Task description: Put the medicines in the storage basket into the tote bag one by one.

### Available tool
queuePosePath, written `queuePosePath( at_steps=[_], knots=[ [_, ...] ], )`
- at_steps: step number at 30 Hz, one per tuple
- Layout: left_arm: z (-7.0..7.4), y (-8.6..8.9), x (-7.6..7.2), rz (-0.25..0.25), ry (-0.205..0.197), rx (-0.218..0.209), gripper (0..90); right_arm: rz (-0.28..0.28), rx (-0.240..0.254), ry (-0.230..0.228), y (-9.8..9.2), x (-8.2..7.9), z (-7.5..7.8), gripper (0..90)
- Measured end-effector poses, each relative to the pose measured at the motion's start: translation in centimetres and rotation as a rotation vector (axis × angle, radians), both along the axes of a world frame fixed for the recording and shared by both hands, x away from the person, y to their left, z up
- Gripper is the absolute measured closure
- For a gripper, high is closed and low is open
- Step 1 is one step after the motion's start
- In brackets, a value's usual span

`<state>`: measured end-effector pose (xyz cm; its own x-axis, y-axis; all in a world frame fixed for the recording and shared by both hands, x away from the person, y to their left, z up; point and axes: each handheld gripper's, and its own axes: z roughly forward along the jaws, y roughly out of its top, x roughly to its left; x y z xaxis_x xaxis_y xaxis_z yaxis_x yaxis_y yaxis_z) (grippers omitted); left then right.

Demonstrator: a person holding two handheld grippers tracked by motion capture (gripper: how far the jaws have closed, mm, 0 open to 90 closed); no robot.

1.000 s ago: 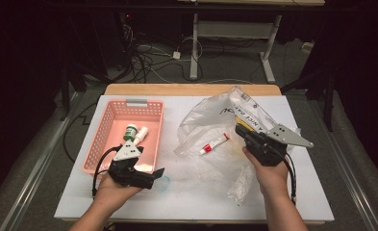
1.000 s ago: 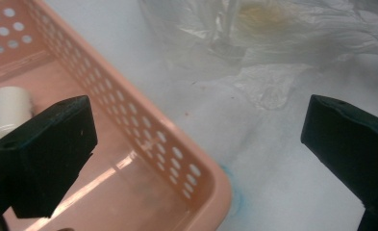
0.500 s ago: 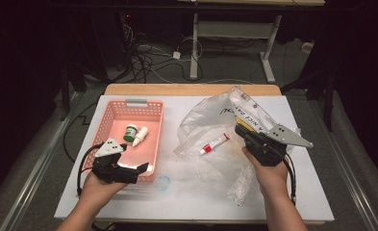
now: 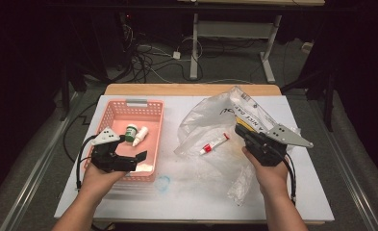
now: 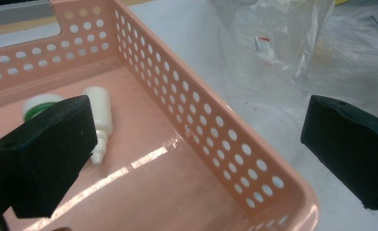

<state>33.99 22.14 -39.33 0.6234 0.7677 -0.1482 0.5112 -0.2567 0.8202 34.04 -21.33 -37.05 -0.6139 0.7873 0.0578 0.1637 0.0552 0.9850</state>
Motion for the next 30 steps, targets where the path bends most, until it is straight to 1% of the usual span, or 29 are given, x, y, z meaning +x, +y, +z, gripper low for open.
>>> queuePosePath(
  at_steps=[2,6,8,9,10,11,13,16,23,25,30],
  knots=[
    [0.1,-0.2,0.6,0.008,-0.006,0.017,0.0,0.000,0.001,-0.001,0.0,0.0,0.0,90.0],
    [-0.2,-0.2,2.2,0.031,-0.004,0.042,0.0,0.000,0.002,-0.001,0.0,0.0,0.0,90.0],
    [-0.3,0.0,3.1,0.042,0.010,0.043,0.0,0.000,0.003,0.000,-0.1,0.0,0.0,90.0],
    [-0.4,0.1,3.4,0.051,0.011,0.042,0.0,0.000,0.002,-0.002,-0.1,0.0,0.0,90.0],
    [-0.4,0.3,3.7,0.062,0.005,0.036,0.0,0.000,0.002,-0.002,-0.1,0.0,0.0,90.0],
    [-0.3,0.4,4.0,0.067,0.012,0.031,0.0,0.001,0.003,-0.001,-0.1,0.0,0.0,90.0],
    [-0.3,0.6,4.4,0.075,0.015,0.038,0.0,0.000,0.005,0.002,-0.1,0.0,0.0,90.0],
    [-0.6,0.7,5.2,0.088,0.032,0.051,0.0,0.000,0.005,0.003,-0.1,0.0,0.0,90.0],
    [-1.3,1.4,7.3,0.130,0.085,0.055,0.0,0.001,0.005,0.003,0.0,0.0,0.0,90.0],
    [-1.3,1.6,7.9,0.142,0.093,0.062,0.0,0.001,0.005,0.002,-0.1,0.1,0.0,90.0],
    [-1.7,1.8,9.4,0.167,0.122,0.094,0.0,0.001,0.004,0.002,-0.1,0.1,0.0,90.0]
  ],
)
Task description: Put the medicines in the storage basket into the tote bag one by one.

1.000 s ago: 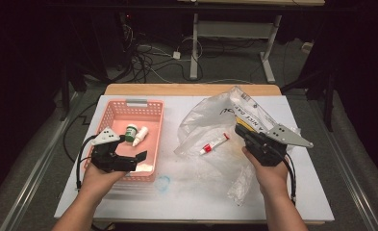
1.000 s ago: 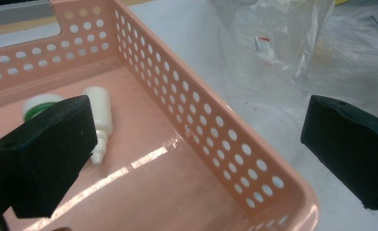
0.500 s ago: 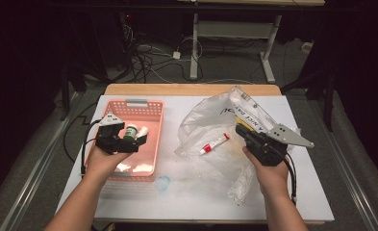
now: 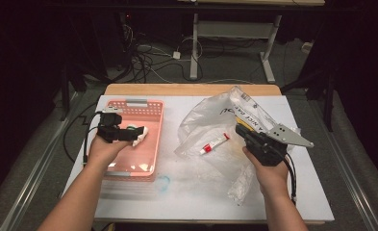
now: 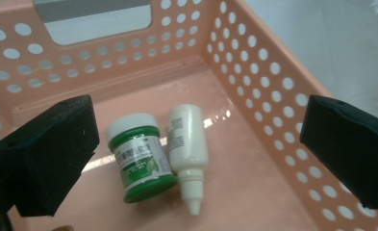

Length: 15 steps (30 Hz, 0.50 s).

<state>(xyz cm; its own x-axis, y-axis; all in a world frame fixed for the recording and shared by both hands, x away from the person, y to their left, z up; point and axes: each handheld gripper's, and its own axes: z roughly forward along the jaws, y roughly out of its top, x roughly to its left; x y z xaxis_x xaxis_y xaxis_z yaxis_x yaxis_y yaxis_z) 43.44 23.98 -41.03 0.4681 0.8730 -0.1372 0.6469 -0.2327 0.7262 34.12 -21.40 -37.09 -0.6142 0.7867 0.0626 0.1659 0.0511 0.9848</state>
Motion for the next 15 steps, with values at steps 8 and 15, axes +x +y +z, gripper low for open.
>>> queuePosePath(
  at_steps=[8,15],
  knots=[
    [-1.0,0.1,1.9,0.025,0.057,0.059,8.5,0.002,-0.001,-0.001,0.1,0.0,0.0,90.0],
    [-1.7,0.2,2.7,0.031,0.098,0.080,19.4,0.003,-0.001,-0.002,0.1,0.0,0.0,90.0]
  ],
)
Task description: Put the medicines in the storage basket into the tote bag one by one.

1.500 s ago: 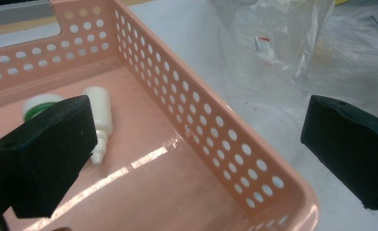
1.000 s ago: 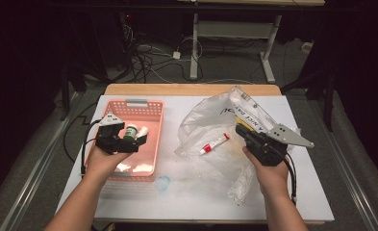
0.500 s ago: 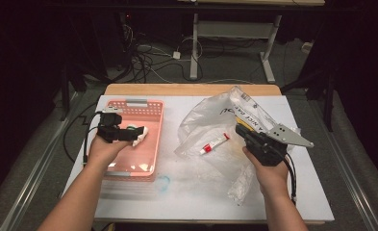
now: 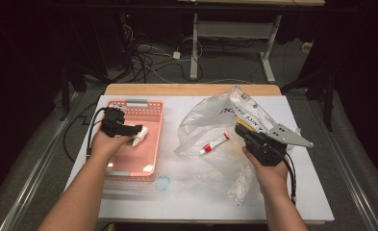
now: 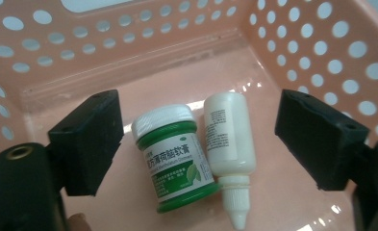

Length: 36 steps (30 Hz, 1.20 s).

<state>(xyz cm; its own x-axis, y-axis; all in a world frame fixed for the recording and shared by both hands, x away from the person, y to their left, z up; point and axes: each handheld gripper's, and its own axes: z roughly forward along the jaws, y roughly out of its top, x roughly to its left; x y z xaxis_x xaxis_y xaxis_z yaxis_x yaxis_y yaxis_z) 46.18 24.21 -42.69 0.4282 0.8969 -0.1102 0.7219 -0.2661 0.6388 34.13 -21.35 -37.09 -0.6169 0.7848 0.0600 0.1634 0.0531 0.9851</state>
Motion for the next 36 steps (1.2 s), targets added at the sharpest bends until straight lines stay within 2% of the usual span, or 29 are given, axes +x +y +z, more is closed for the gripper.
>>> queuePosePath(
  at_steps=[7,11,17,25,31,36],
  knots=[
    [-0.7,0.1,0.2,0.040,0.017,0.023,31.5,0.002,-0.001,-0.003,0.1,-0.1,0.0,90.0],
    [-1.1,0.1,0.4,0.047,0.059,0.051,32.7,0.002,0.000,-0.002,0.1,-0.1,0.1,90.0],
    [-1.7,0.6,0.7,0.078,0.119,0.055,39.5,0.003,0.001,-0.005,0.0,-0.1,0.1,90.0],
    [-2.4,0.6,0.9,0.067,0.178,0.074,44.1,0.003,0.002,-0.004,0.1,-0.1,0.1,90.0],
    [-2.8,0.3,1.1,0.060,0.209,0.106,44.1,0.003,0.001,-0.002,0.1,-0.1,0.0,90.0],
    [-2.8,0.1,1.0,0.061,0.199,0.128,46.9,0.003,0.001,-0.002,0.1,-0.1,0.0,90.0]
  ],
)
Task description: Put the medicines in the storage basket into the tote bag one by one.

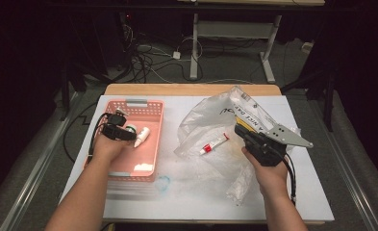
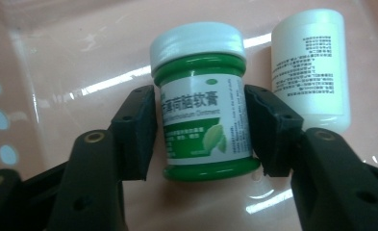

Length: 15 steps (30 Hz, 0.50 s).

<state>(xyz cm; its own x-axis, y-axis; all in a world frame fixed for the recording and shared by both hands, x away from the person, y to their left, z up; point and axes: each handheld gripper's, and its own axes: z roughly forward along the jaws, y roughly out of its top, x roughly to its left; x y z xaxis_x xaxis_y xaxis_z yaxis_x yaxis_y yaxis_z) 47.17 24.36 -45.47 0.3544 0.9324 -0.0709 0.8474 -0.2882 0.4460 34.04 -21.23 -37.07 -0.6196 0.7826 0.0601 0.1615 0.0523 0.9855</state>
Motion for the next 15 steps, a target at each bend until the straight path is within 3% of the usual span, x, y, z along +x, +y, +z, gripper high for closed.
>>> queuePosePath(
  at_steps=[2,15],
  knots=[
    [0.04,-0.08,-0.06,-0.009,-0.001,0.015,52.9,-0.001,0.000,0.003,0.00,-0.02,-0.01,90.0],
    [0.40,-0.24,-0.21,-0.008,-0.012,0.019,53.9,-0.001,-0.001,0.001,-0.09,-0.03,0.05,90.0]
  ],
)
